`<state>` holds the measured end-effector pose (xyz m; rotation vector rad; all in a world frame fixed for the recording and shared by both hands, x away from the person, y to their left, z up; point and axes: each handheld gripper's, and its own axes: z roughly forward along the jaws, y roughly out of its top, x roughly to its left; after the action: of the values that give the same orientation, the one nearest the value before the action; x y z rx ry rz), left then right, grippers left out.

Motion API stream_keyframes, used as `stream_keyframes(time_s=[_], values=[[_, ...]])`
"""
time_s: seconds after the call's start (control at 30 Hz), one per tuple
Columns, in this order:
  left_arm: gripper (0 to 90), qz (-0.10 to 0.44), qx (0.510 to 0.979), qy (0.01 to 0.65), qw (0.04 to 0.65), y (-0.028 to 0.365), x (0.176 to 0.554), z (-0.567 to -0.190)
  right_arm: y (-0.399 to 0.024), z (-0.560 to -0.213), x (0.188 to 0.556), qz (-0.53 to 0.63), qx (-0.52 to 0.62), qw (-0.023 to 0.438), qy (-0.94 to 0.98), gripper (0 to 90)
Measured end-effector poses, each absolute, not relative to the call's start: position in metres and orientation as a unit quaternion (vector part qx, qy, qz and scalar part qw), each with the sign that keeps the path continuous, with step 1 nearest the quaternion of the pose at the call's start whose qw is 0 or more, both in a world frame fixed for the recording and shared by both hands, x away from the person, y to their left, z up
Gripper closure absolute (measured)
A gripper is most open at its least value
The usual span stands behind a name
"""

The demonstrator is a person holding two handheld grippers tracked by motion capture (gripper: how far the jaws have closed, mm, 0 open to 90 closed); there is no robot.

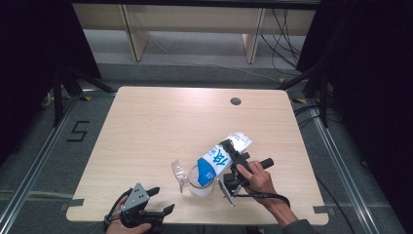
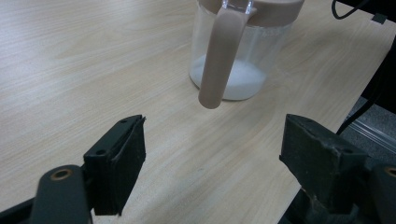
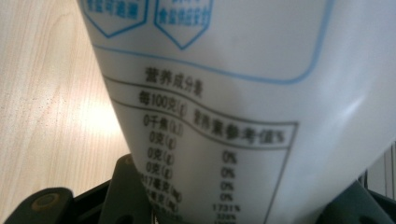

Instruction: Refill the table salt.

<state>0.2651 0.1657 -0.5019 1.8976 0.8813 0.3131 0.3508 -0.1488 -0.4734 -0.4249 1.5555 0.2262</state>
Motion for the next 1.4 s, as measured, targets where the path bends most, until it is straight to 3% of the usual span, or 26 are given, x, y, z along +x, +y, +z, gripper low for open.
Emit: stream_keyframes(time_s=[1.4], values=[[21.7,0.13,0.779,0.366,0.492,0.1651,0.2646,-0.5018,-0.1493,-0.4741,0.3511,0.111,-0.176,0.687,0.697,56.6]])
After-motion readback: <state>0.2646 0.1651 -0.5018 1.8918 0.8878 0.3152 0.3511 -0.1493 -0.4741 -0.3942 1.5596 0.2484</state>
